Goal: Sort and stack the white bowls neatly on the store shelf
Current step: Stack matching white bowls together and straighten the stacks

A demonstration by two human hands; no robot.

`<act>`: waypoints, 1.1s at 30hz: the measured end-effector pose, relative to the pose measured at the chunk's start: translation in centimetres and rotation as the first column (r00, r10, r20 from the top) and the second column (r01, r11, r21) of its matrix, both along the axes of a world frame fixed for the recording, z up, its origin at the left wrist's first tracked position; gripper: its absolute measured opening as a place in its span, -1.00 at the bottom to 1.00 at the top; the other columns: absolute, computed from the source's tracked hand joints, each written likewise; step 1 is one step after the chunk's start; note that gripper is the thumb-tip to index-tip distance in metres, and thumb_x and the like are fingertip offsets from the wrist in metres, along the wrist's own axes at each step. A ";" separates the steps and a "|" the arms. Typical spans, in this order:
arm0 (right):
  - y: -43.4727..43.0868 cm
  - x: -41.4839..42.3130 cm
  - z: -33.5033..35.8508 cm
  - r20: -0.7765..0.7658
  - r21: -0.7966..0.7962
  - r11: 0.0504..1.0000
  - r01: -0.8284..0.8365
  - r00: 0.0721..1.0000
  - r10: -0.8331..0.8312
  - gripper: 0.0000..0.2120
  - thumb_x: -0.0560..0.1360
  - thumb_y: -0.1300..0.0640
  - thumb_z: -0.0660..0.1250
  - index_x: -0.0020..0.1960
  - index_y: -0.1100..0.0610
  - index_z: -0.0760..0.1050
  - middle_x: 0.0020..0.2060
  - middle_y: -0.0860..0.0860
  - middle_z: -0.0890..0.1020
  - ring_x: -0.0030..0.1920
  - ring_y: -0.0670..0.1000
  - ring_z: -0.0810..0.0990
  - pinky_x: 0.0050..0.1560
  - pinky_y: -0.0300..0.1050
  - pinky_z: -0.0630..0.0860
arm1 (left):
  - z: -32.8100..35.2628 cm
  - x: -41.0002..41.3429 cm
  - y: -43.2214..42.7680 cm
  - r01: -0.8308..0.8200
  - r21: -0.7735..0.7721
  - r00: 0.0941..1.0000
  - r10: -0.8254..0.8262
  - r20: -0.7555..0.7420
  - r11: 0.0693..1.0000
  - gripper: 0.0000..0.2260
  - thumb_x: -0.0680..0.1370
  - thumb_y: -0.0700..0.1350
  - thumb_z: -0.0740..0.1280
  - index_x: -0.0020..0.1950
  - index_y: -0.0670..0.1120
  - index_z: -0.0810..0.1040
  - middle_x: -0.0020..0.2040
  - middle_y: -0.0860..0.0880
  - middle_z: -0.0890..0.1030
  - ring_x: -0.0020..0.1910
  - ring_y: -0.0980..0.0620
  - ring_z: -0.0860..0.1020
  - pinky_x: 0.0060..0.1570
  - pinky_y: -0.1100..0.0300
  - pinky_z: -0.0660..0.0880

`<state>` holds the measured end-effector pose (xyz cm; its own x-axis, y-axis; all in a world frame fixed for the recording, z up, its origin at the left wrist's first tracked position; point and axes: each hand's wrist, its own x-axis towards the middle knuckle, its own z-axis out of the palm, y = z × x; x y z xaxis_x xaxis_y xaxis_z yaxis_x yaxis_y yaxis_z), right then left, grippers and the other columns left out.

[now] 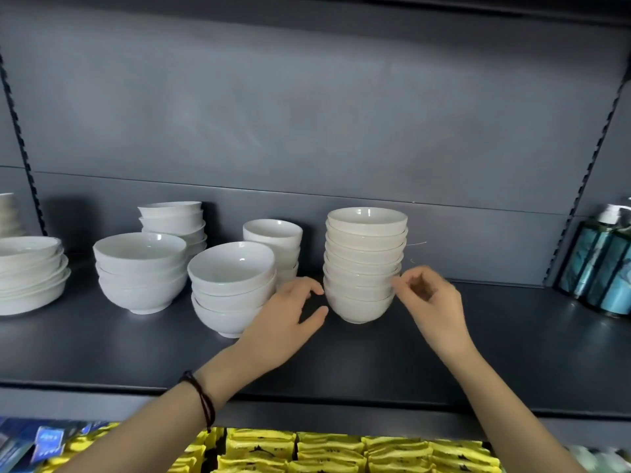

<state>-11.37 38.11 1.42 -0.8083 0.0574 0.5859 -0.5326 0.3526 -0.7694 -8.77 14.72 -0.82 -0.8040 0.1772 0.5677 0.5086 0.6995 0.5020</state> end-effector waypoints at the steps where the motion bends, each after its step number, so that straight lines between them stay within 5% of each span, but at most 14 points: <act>1: -0.5 0.6 -0.1 -0.025 0.102 0.994 -0.042 0.999 0.045 -0.90 0.49 0.20 0.42 -0.19 0.08 0.56 -0.28 -0.07 0.62 -0.26 -0.17 0.54 -0.15 -0.29 0.47 | 0.0 0.5 -0.4 0.005 -0.061 0.999 -0.007 -0.032 0.998 -0.78 0.57 0.01 0.28 0.21 0.03 0.43 0.11 0.13 0.50 0.10 0.19 0.46 0.10 0.28 0.44; 6: -4.8 3.1 -0.5 -0.093 0.571 0.818 -0.067 0.985 0.145 -0.79 0.49 0.04 0.41 0.12 -0.06 0.55 -0.03 -0.21 0.59 0.02 -0.19 0.54 -0.03 -0.28 0.50 | -0.1 4.2 -3.2 0.121 -0.347 0.988 -0.146 -0.047 0.930 -0.76 0.59 0.08 0.23 0.21 0.03 0.44 0.05 0.07 0.54 -0.04 0.17 0.47 -0.03 0.24 0.43; 10: -9.0 5.1 -0.5 -0.057 0.681 0.728 -0.079 0.985 0.161 -0.61 0.53 -0.04 0.34 0.34 -0.10 0.43 0.18 -0.20 0.52 0.18 -0.21 0.46 0.15 -0.20 0.49 | -0.9 7.3 -8.5 -0.038 -0.505 0.996 -0.010 -0.093 0.862 -0.76 0.58 0.13 0.14 0.08 0.05 0.50 -0.01 0.11 0.54 -0.03 0.12 0.50 -0.12 0.21 0.43; 15: -14.4 7.4 -1.2 -0.078 0.746 0.664 -0.056 0.982 0.170 -0.57 0.54 -0.06 0.31 0.39 -0.07 0.38 0.27 -0.18 0.47 0.25 -0.14 0.45 0.13 -0.18 0.49 | -1.8 9.6 -17.4 -0.300 -0.612 0.954 0.244 -0.176 0.732 -0.73 0.48 0.15 0.10 -0.18 0.05 0.51 -0.27 0.08 0.57 -0.24 0.04 0.57 -0.26 0.15 0.44; 19: -17.1 8.4 -2.2 -0.043 0.649 0.759 -0.043 0.995 0.093 -0.59 0.52 -0.08 0.33 0.34 -0.07 0.36 0.21 -0.19 0.44 0.19 -0.16 0.45 0.00 -0.24 0.45 | -2.3 10.6 -22.9 -0.435 -0.595 0.893 0.407 -0.191 0.676 -0.81 0.46 0.10 0.31 -0.23 0.00 0.52 -0.29 0.03 0.58 -0.24 -0.04 0.58 -0.26 0.10 0.44; 24: -17.7 6.6 -2.8 0.085 0.438 0.895 -0.088 0.995 0.056 -0.42 0.40 -0.06 0.49 0.25 -0.08 0.21 0.19 -0.13 0.31 0.13 -0.07 0.45 0.08 -0.06 0.55 | -1.5 10.2 -25.1 -0.472 -0.574 0.850 0.518 -0.095 0.670 -0.77 0.56 0.14 0.19 0.01 0.01 0.51 -0.03 0.04 0.57 0.04 0.00 0.53 -0.03 0.12 0.40; 28: -17.1 4.2 -2.3 0.239 0.240 0.946 -0.217 0.958 0.159 -0.03 0.31 0.02 0.59 0.46 -0.14 -0.02 0.32 -0.13 0.21 0.29 -0.03 0.37 0.27 -0.03 0.46 | -0.3 8.5 -22.4 -0.385 -0.462 0.903 0.430 -0.008 0.799 -0.65 0.56 0.18 0.21 0.28 0.06 0.42 0.16 0.08 0.56 0.17 0.04 0.52 0.04 0.14 0.44; 33: -16.3 1.8 -2.5 0.322 0.181 0.907 -0.381 0.894 0.312 0.17 0.26 0.04 0.62 0.47 -0.27 -0.22 0.37 -0.18 0.19 0.29 -0.09 0.42 0.01 -0.39 0.49 | 0.2 5.3 -18.3 -0.163 0.007 0.952 0.156 0.264 0.987 -0.21 0.43 0.21 0.41 0.53 0.05 0.09 0.40 0.05 0.37 0.32 0.05 0.42 0.27 0.15 0.39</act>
<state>-9.52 21.81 -1.04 -0.8824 -0.3666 0.2947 -0.4296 0.3727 -0.8225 -3.47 -3.58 -0.65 -0.9415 0.0213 0.3364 0.2396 0.7442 0.6235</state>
